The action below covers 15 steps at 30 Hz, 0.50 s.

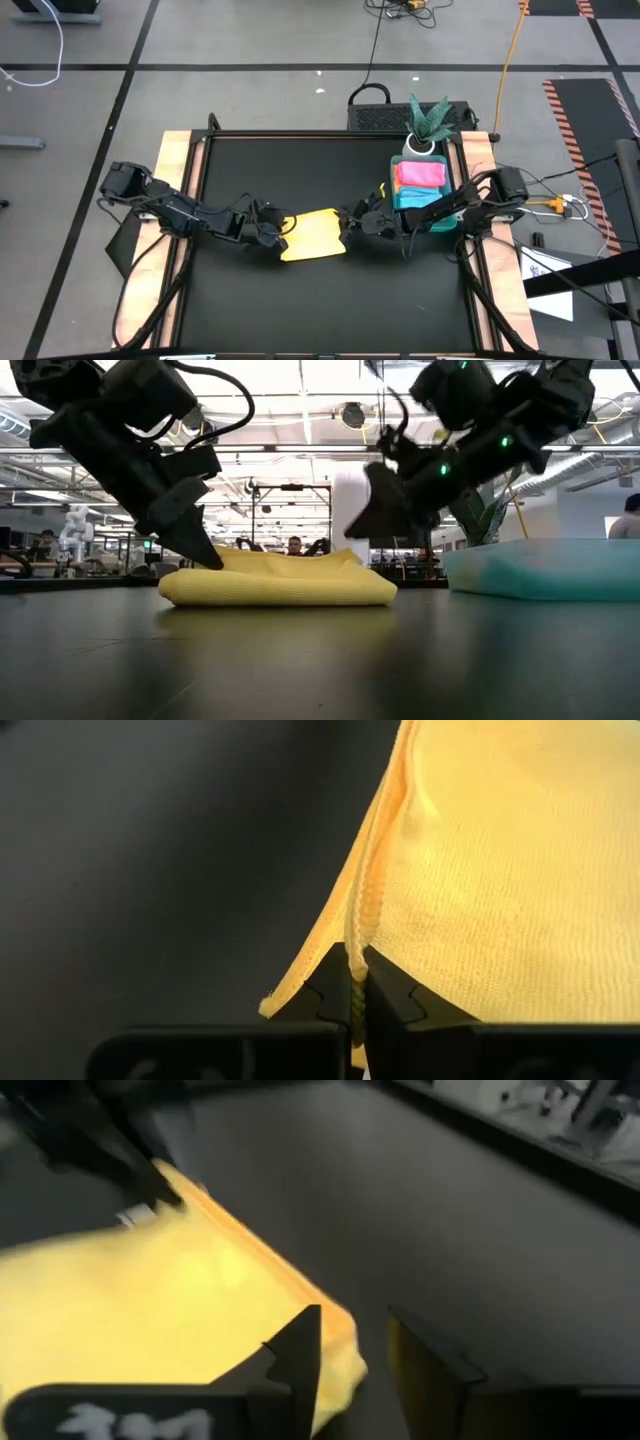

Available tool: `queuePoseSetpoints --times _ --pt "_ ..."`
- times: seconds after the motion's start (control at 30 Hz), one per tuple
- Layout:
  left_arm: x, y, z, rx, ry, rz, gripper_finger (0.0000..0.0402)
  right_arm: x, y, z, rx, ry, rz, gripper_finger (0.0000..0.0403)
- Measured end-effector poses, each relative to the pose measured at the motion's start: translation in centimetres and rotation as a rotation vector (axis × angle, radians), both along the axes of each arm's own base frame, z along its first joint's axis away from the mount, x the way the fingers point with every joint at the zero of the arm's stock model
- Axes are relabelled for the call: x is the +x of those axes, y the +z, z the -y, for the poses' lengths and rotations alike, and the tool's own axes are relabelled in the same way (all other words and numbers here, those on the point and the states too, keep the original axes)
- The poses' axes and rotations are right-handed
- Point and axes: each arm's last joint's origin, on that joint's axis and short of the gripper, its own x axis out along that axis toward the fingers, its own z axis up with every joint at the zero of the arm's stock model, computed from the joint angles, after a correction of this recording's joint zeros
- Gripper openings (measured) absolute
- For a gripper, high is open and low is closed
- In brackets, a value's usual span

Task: Fold microfiber towels
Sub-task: Fold the yellow microfiber cloth

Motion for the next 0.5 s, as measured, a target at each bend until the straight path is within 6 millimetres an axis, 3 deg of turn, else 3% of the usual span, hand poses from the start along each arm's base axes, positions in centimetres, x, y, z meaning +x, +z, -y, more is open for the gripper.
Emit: queuePoseSetpoints --times 0.23,0.5 --pt "-0.6 -0.4 -0.3 -0.023 0.111 -0.03 0.001 -0.2 1.6 -3.1 0.061 0.202 0.082 0.0123" --pt "-0.6 -0.5 -0.8 -0.05 0.161 -0.023 0.0029 0.5 -2.2 -3.8 0.156 0.286 -0.004 0.0076"
